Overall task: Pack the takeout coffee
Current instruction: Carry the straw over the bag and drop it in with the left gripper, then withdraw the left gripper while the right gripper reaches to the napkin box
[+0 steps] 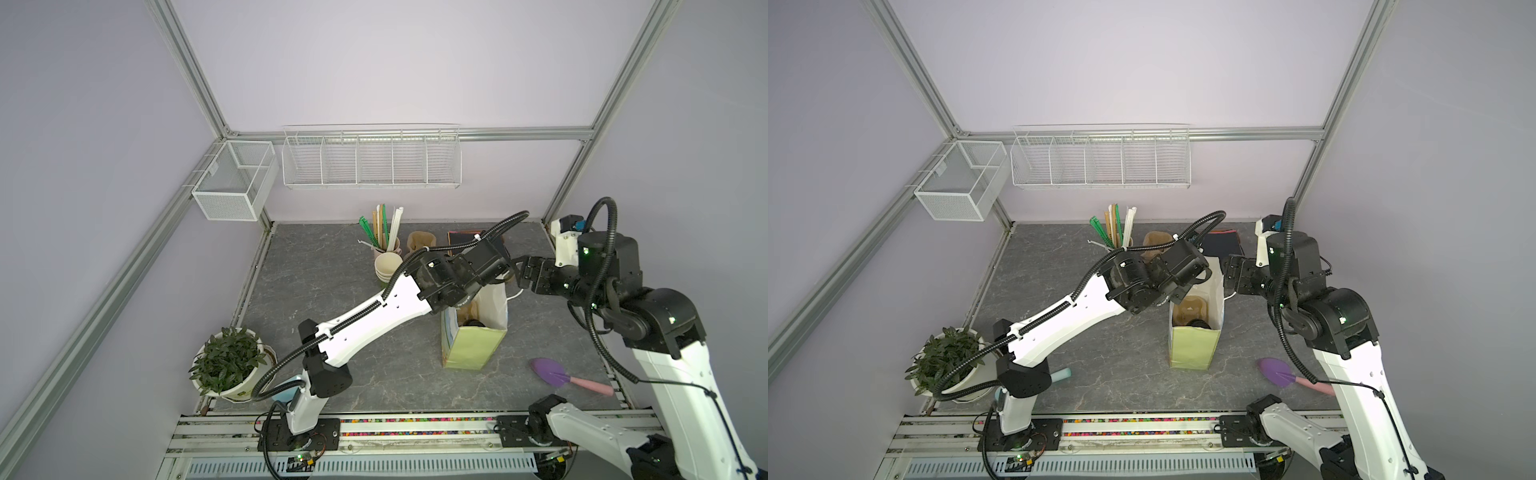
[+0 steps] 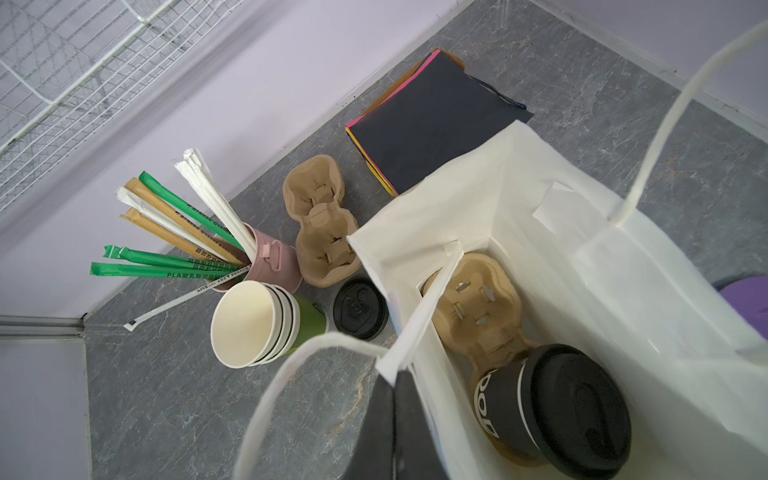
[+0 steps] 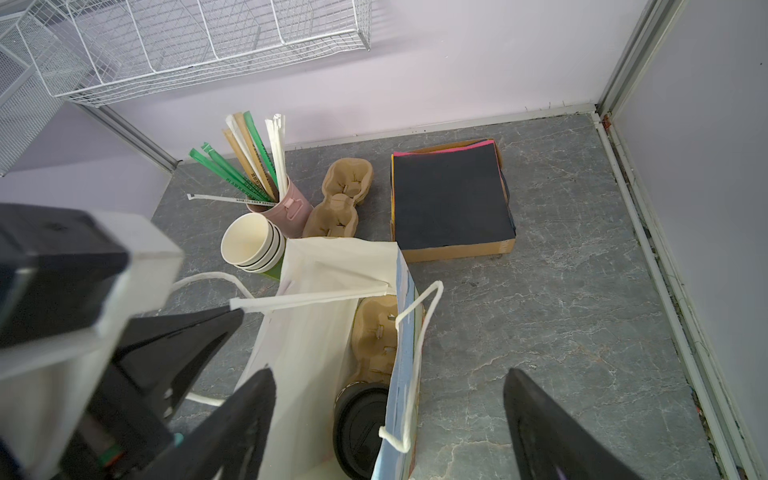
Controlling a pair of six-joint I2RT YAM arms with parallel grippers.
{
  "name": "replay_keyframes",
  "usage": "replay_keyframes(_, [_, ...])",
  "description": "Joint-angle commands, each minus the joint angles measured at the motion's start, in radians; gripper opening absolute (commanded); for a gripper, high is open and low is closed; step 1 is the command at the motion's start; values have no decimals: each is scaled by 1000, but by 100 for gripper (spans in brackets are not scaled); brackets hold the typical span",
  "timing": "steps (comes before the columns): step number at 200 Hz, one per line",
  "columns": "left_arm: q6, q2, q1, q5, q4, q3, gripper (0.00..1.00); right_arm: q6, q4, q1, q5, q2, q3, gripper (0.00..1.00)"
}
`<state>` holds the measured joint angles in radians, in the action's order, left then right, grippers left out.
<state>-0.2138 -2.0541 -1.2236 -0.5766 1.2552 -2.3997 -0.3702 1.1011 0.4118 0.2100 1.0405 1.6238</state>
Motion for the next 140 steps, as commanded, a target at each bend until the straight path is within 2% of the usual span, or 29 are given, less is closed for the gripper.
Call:
replay_keyframes(1, [21, -65, -2, -8, 35, -85, 1, -9, -22, -9, -13, -11, -10, 88])
replay_keyframes(16, [27, -80, -2, -6, 38, -105, 12, -6, -22, -10, -12, -13, -10, 88])
replay_keyframes(47, [42, -59, 1, -33, 19, -110, 47, -18, -23, -15, 8, -16, -18, 88])
replay_keyframes(70, [45, -17, 1, -66, 12, -110, 76, -58, -10, -35, 80, -13, -25, 88])
replay_keyframes(89, [41, 37, 0, -102, 2, -100, 85, -78, -20, -92, 64, 4, -33, 88])
replay_keyframes(106, [39, 109, 1, -165, -35, -60, 88, -108, -29, -185, -37, 41, -27, 88])
replay_keyframes(140, [77, 346, 3, -242, -231, 205, 100, -178, -83, -330, -156, 155, -29, 88])
